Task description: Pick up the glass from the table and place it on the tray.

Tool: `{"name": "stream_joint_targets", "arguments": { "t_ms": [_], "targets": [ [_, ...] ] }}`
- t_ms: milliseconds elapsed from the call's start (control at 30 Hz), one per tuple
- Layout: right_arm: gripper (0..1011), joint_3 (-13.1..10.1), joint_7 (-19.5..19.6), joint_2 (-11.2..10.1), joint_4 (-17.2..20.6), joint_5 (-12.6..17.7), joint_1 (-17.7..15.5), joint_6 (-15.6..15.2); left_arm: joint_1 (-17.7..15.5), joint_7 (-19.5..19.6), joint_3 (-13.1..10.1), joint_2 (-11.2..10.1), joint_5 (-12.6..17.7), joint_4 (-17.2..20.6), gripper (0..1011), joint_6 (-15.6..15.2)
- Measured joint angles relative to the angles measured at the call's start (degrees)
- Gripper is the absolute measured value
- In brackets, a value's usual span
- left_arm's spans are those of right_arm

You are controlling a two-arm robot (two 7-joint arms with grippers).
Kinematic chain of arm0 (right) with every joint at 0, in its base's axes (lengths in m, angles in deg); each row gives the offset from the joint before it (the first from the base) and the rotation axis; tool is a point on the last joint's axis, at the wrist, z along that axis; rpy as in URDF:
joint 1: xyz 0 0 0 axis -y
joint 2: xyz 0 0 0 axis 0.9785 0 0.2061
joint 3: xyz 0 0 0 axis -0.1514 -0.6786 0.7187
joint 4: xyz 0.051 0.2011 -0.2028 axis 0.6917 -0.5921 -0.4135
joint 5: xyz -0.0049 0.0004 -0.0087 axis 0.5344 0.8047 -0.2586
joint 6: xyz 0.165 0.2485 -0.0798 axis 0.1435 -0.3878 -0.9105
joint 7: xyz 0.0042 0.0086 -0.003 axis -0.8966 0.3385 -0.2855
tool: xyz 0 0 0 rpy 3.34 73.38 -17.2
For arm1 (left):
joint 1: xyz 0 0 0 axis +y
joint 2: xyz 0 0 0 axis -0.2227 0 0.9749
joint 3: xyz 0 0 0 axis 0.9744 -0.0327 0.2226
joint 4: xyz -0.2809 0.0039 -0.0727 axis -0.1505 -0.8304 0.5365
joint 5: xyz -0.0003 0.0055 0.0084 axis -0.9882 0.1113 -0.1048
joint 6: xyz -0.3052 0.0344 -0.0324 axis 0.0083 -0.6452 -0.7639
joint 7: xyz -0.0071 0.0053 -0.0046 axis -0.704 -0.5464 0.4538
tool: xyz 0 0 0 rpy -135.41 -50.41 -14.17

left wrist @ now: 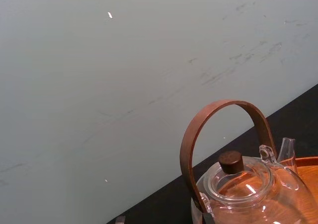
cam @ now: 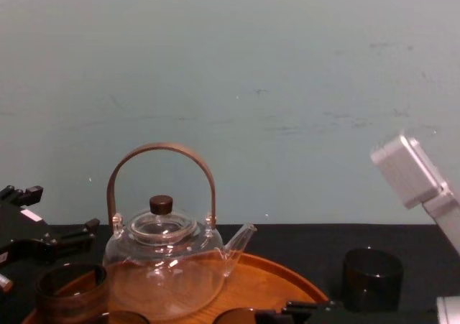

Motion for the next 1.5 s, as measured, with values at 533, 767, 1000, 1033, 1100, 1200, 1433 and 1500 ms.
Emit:
{"name": "stream_joint_targets", "arguments": {
  "t_ms": [533, 767, 1000, 1033, 1100, 1200, 1433, 1500],
  "targets": [
    [901, 0.06, 0.44, 0.22, -0.19, -0.74, -0.27, 0.06, 0.0, 0.0, 0.0, 0.0, 0.0, 0.0, 1001, 0.0],
    [951, 0.05, 0.35, 0.19, -0.14, -0.59, -0.25, 0.03, 0.0, 0.0, 0.0, 0.0, 0.0, 0.0, 1001, 0.0],
    [1004, 0.03, 0.3, 0.17, -0.13, -0.52, -0.24, 0.0, 0.0, 0.0, 0.0, 0.0, 0.0, 0.0, 1001, 0.0],
    [1004, 0.02, 0.29, 0.17, -0.13, -0.52, -0.24, -0.01, 0.0, 0.0, 0.0, 0.0, 0.0, 0.0, 1001, 0.0],
    [1004, 0.01, 0.28, 0.17, -0.12, -0.5, -0.24, -0.02, 0.0, 0.0, 0.0, 0.0, 0.0, 0.0, 1002, 0.0],
    [1004, 0.0, 0.27, 0.18, -0.13, -0.49, -0.24, -0.04, 0.0, 0.0, 0.0, 0.0, 0.0, 0.0, 1002, 0.0],
    [1004, 0.0, 0.23, 0.17, -0.12, -0.45, -0.24, -0.08, 0.0, 0.0, 0.0, 0.0, 0.0, 0.0, 1001, 0.0],
    [1004, -0.01, 0.2, 0.17, -0.12, -0.41, -0.24, -0.08, 0.0, 0.0, 0.0, 0.0, 0.0, 0.0, 1001, 0.0]
  ]
}}
